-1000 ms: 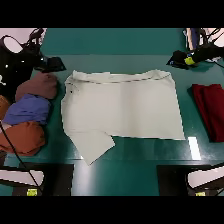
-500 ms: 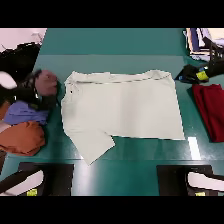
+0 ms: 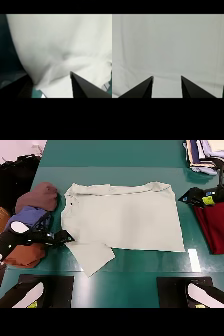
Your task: Fold the shirts.
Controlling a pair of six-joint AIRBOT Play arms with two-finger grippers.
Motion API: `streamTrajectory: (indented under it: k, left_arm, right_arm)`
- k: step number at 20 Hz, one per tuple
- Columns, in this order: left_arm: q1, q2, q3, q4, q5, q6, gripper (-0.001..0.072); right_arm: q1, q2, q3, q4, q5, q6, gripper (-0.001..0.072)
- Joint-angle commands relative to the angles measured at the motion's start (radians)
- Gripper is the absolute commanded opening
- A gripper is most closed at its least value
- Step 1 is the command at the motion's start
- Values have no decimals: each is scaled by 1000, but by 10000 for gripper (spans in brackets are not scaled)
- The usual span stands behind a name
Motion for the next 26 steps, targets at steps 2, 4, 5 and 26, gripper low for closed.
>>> streamTrajectory:
  k: [2,4,5,26]
  left_arm:
    - [0,4,-16,-61,55,52,30]
    - [0,4,32,-56,23,58,24]
    - [0,4,60,-56,6,69,24]
    - [0,29,174,-42,-17,76,22]
  right_arm:
    - [-33,73,-107,-5,16,0,405]
    - [-119,124,-222,-9,39,0,405]
    - [-179,147,-283,-25,53,1,405]
    - [-314,0,-602,27,-3,-80,17]
